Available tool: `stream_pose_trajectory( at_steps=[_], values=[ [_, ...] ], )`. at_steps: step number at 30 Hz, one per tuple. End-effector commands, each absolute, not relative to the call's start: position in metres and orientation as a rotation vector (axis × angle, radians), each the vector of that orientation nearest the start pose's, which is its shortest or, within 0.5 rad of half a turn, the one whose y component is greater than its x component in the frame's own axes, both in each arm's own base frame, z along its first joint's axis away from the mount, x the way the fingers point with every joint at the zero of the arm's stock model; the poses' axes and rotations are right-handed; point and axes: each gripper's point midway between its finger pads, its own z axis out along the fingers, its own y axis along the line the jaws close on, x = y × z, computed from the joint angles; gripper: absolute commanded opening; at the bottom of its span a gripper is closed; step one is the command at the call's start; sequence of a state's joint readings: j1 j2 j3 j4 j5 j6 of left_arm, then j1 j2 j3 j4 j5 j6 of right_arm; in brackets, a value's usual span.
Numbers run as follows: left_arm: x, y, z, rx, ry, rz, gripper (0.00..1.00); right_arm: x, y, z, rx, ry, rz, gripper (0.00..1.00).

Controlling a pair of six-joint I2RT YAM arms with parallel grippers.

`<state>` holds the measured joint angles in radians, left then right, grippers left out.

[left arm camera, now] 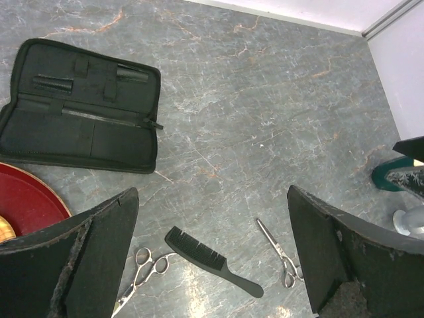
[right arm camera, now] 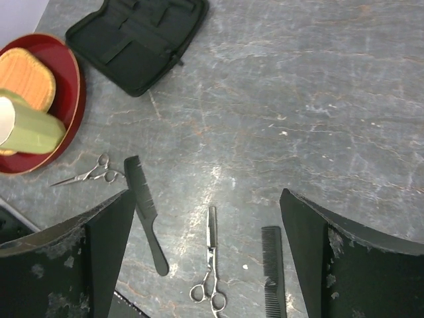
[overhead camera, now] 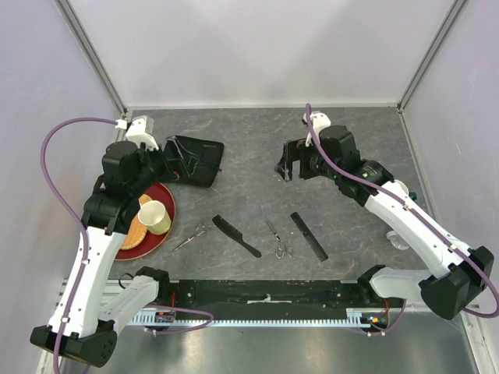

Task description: Sort the hair-cutting tools

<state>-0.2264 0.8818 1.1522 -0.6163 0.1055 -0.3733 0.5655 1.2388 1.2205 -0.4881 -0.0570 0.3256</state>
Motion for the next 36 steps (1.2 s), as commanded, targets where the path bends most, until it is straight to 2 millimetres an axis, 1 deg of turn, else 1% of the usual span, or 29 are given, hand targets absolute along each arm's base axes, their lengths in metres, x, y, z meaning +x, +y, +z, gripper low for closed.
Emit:
stream_pose_trajectory(
  at_steps=[1,3,4,5,11,12,13,14,15,17,18,19,20,21,24,27,28,29,31,33,36],
  values=[
    [0.276,-0.096,0.324,-0.047,1.922,-0.484,1.0,0.297,0.242,0.279,-0.395,2.052,0.6,0.98],
    [0.276,-0.095,0.319,-0.05,1.928,-0.476,1.0,0.291,0.252,0.27,-0.443,2.064,0.599,0.98],
    [0.274,-0.093,0.319,-0.051,1.926,-0.466,1.0,0.281,0.262,0.26,-0.493,2.077,0.601,0.98],
    [0.274,-0.09,0.318,-0.057,1.926,-0.455,1.0,0.277,0.267,0.256,-0.529,2.077,0.594,0.98],
    [0.271,-0.076,0.315,-0.118,1.913,-0.387,1.0,0.256,0.292,0.222,-0.658,2.126,0.483,0.98],
    [0.273,-0.071,0.313,-0.142,1.91,-0.363,1.0,0.248,0.302,0.212,-0.725,2.133,0.465,0.98],
    [0.273,-0.068,0.312,-0.166,1.91,-0.346,1.0,0.248,0.304,0.212,-0.744,2.121,0.405,0.97],
    [0.273,-0.065,0.312,-0.181,1.904,-0.336,1.0,0.247,0.301,0.205,-0.757,2.127,0.312,0.96],
    [0.274,-0.063,0.312,-0.196,1.901,-0.325,1.0,0.24,0.308,0.195,-0.809,2.123,0.246,0.97],
    [0.274,-0.053,0.311,-0.251,1.9,-0.281,1.0,0.239,0.31,0.186,-0.843,2.125,0.163,0.97],
    [0.274,-0.049,0.311,-0.273,1.897,-0.263,1.0,0.235,0.315,0.176,-0.88,2.137,0.15,0.97],
    [0.274,-0.042,0.31,-0.313,1.895,-0.226,1.0,0.233,0.318,0.17,-0.898,2.144,0.15,0.96],
    [0.273,-0.039,0.307,-0.33,1.904,-0.209,1.0,0.23,0.322,0.166,-0.92,2.153,0.162,0.95],
    [0.273,-0.036,0.307,-0.343,1.904,-0.196,1.0,0.227,0.325,0.158,-0.943,2.167,0.162,0.95],
    [0.271,-0.032,0.306,-0.361,1.899,-0.178,1.0,0.218,0.331,0.143,-1.007,2.199,0.198,0.93],
    [0.268,-0.026,0.306,-0.388,1.895,-0.152,1.0,0.211,0.332,0.131,-1.063,2.235,0.197,0.89],
    [0.268,-0.02,0.306,-0.418,1.891,-0.122,1.0,0.209,0.332,0.126,-1.075,2.248,0.192,0.88],
    [0.267,-0.017,0.31,-0.435,1.88,-0.11,1.0,0.207,0.328,0.121,-1.096,2.272,0.172,0.85],
    [0.264,-0.012,0.314,-0.451,1.867,-0.092,1.0,0.201,0.327,0.109,-1.137,2.309,0.146,0.83],
    [0.262,-0.012,0.315,-0.449,1.86,-0.093,1.0,0.197,0.329,0.099,-1.177,2.323,0.141,0.8],
    [0.261,-0.013,0.315,-0.445,1.85,-0.103,1.0,0.187,0.339,0.086,-1.239,2.336,0.19,0.75]
  ],
)
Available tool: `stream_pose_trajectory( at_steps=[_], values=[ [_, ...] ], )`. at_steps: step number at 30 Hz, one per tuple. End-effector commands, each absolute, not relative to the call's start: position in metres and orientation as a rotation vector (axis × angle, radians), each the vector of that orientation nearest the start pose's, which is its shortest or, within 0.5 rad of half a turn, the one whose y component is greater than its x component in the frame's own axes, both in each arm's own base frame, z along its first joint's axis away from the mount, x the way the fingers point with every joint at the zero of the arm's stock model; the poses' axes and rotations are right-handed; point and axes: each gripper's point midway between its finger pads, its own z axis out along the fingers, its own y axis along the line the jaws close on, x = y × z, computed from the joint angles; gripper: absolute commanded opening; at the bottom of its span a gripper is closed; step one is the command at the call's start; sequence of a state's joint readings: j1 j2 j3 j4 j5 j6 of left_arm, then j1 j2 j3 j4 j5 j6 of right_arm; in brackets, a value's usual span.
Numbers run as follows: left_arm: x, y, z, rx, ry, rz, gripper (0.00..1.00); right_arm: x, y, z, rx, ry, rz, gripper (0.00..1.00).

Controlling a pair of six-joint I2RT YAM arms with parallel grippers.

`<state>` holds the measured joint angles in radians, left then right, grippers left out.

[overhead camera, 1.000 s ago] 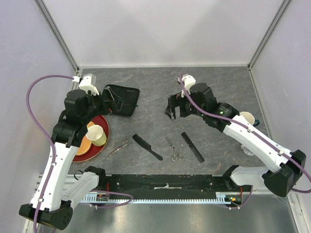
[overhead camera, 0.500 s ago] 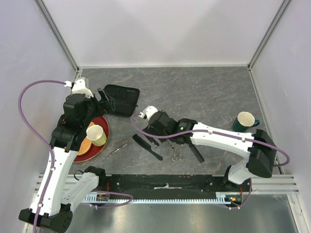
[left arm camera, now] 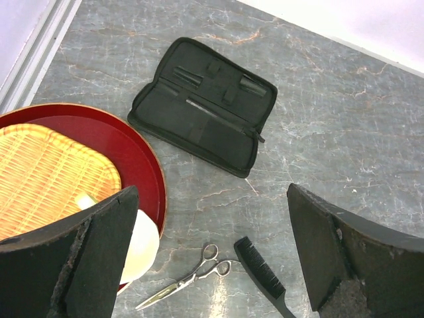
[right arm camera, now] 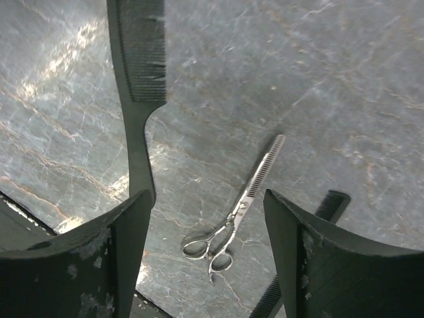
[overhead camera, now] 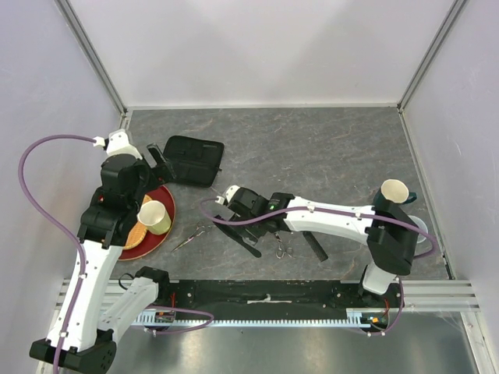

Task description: Sort the hair-cutting tools

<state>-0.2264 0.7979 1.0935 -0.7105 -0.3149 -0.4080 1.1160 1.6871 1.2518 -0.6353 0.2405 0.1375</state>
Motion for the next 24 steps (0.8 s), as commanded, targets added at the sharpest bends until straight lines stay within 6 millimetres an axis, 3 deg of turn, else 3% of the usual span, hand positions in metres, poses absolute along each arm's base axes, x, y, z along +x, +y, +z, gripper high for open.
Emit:
stream_pose_trajectory(
  at_steps=[1,5,19,24],
  values=[
    [0.26,-0.013,0.315,-0.441,1.851,-0.105,1.0,0.186,0.343,0.083,-1.249,2.333,0.202,0.75],
    [0.26,-0.014,0.313,-0.437,1.857,-0.111,1.0,0.183,0.353,0.061,-1.294,2.358,0.211,0.65],
    [0.261,-0.017,0.312,-0.425,1.861,-0.124,1.0,0.176,0.362,0.037,-1.363,2.425,0.214,0.57],
    [0.26,-0.017,0.313,-0.422,1.857,-0.128,1.0,0.173,0.362,0.028,-1.386,2.459,0.211,0.47]
  ],
)
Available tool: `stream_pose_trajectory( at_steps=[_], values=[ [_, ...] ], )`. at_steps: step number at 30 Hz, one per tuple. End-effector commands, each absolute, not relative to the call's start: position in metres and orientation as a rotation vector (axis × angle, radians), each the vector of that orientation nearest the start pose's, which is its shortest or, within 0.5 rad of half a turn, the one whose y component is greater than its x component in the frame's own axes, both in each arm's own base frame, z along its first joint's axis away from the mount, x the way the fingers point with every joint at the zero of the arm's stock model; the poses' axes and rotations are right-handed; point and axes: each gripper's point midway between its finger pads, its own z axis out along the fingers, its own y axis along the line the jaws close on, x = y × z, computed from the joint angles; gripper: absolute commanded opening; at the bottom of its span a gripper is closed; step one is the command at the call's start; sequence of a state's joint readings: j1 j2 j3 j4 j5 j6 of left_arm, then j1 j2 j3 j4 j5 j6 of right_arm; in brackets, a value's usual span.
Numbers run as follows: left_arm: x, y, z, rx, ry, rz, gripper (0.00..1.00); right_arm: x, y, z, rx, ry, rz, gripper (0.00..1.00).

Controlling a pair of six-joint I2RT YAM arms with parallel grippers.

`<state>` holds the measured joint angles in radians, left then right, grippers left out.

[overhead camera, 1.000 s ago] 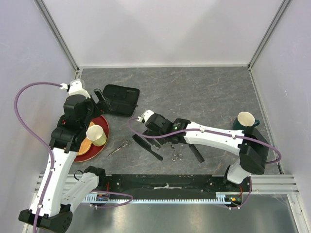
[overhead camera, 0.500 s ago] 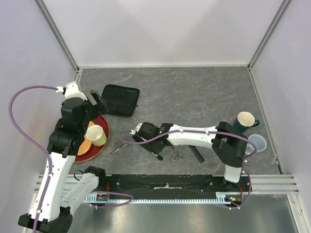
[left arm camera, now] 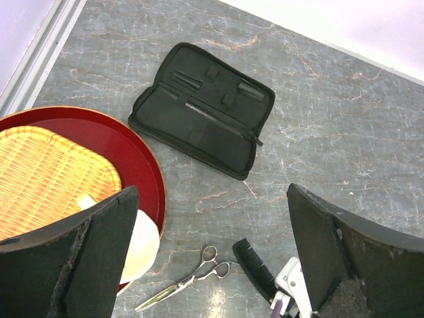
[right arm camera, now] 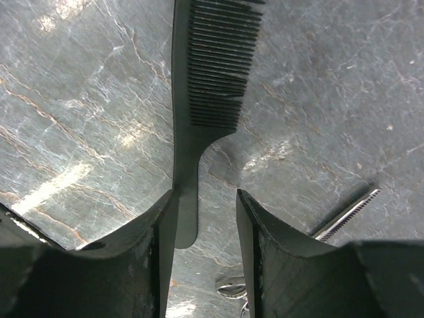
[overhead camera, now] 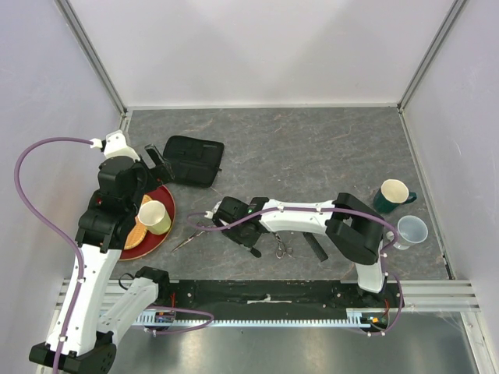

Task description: Sort the hair-cutting tools

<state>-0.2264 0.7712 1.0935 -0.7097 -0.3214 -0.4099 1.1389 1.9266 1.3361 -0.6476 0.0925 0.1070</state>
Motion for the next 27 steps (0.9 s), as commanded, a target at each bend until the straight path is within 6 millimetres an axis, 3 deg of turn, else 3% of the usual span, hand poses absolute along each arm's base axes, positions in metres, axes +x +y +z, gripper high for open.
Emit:
stream_pose_trajectory(
  at_steps=[1,9,27],
  values=[
    [0.26,-0.017,0.313,-0.423,1.855,-0.128,1.0,0.172,0.363,0.027,-1.389,2.465,0.218,0.46],
    [0.259,-0.017,0.314,-0.422,1.852,-0.128,1.0,0.168,0.358,0.013,-1.412,2.504,0.185,0.42],
    [0.259,-0.017,0.314,-0.423,1.85,-0.127,1.0,0.16,0.363,0.018,-1.387,2.519,0.199,0.43]
  ],
)
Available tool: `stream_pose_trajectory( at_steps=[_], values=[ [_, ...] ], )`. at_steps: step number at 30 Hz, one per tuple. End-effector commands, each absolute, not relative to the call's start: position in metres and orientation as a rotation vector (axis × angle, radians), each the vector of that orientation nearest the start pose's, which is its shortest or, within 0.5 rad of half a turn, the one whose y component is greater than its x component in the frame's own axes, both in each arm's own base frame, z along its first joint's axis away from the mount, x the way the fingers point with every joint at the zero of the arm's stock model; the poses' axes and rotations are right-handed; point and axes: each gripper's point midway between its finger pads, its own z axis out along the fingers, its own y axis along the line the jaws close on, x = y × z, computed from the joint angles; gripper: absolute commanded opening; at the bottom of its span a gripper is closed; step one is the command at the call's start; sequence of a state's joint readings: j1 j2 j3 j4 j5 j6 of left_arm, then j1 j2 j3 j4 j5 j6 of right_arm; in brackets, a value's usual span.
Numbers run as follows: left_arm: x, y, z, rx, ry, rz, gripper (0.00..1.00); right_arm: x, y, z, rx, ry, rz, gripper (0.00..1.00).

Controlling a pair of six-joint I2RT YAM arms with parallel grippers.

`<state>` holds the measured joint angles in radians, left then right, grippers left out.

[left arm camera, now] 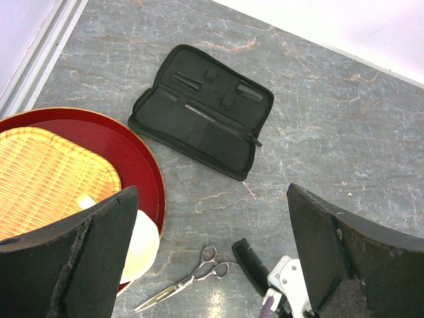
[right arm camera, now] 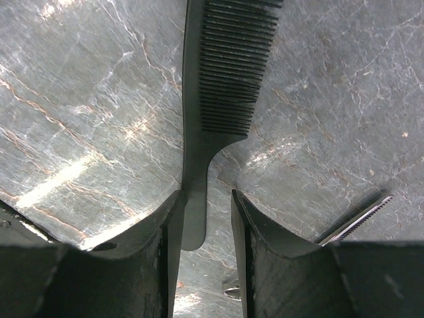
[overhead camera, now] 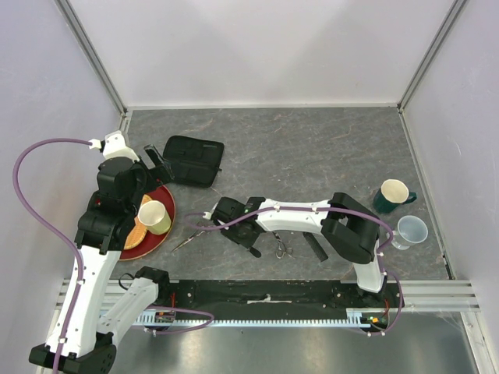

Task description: Sort the hair-cutting tools

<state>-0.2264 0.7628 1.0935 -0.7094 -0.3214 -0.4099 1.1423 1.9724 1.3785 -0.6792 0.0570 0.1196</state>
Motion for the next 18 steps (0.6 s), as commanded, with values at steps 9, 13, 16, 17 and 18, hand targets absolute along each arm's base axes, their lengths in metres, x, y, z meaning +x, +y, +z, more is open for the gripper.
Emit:
stream_pose_trajectory(
  at_steps=[9,13,16,17,18],
  values=[
    [0.259,-0.016,0.313,-0.423,1.85,-0.125,1.0,0.172,0.37,0.042,-1.29,2.459,0.165,0.46],
    [0.258,-0.016,0.314,-0.424,1.848,-0.124,1.0,0.175,0.374,0.054,-1.255,2.441,0.183,0.49],
    [0.258,-0.015,0.313,-0.424,1.848,-0.122,1.0,0.173,0.376,0.056,-1.244,2.446,0.2,0.5],
    [0.258,-0.016,0.313,-0.424,1.848,-0.125,1.0,0.172,0.377,0.055,-1.252,2.447,0.205,0.5],
    [0.259,-0.016,0.313,-0.426,1.849,-0.123,1.0,0.171,0.377,0.054,-1.248,2.455,0.209,0.51]
  ],
)
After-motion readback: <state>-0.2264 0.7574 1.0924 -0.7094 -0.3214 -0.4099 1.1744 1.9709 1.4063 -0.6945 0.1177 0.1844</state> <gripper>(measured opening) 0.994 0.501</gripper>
